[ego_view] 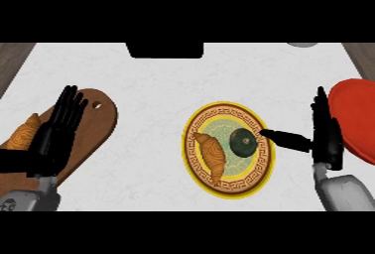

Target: Pick the squash from the plate and place it in the bowl

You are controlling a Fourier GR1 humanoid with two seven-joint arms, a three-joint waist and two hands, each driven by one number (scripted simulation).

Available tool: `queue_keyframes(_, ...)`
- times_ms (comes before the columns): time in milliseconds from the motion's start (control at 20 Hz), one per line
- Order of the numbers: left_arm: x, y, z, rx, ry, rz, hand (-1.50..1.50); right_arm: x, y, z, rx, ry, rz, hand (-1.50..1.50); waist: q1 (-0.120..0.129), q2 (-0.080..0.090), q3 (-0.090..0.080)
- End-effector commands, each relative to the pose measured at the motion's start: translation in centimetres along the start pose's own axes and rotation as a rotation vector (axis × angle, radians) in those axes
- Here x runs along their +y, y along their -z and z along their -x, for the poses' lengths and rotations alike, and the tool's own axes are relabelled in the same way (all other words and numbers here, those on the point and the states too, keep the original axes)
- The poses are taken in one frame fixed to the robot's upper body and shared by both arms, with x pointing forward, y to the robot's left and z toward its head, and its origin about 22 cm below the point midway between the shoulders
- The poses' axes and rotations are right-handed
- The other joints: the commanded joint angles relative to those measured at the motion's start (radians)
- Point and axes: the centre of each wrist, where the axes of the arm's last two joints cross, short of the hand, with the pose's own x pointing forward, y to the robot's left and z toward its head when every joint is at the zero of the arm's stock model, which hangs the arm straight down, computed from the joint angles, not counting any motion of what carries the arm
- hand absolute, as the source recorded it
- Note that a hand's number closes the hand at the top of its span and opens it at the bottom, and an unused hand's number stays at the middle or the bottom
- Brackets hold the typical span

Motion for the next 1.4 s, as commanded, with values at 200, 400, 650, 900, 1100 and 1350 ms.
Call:
queue_keyframes(200,1.3,0.9,-2.0,0.001,-0.068,0.016,0.00,-1.5,3.2,-3.6,-0.053,-0.359,0.198,-1.50,0.007,-0.009,0.004)
queue_keyframes(400,1.1,1.3,-2.4,-0.009,-0.070,0.034,0.00,-1.7,4.6,-5.7,0.124,-0.592,0.002,-1.50,0.015,-0.008,0.002)
queue_keyframes(650,0.3,1.6,-2.7,-0.020,-0.073,0.061,0.00,0.4,4.0,-5.4,0.401,-0.828,-0.396,-1.50,0.048,-0.003,0.001)
queue_keyframes(900,0.0,2.0,-2.0,-0.019,-0.079,0.048,0.00,2.9,5.4,-12.6,0.508,-0.914,-0.619,-1.50,0.037,0.000,0.003)
queue_keyframes(1100,1.7,1.2,-3.0,0.000,-0.087,0.022,0.00,4.0,5.8,-15.8,0.570,-0.890,-0.653,-1.50,0.018,-0.007,0.007)
queue_keyframes(1350,0.9,1.3,-1.2,0.011,-0.076,0.032,0.00,6.9,6.0,-14.3,0.591,-0.869,-0.621,-1.50,0.010,-0.003,0.007)
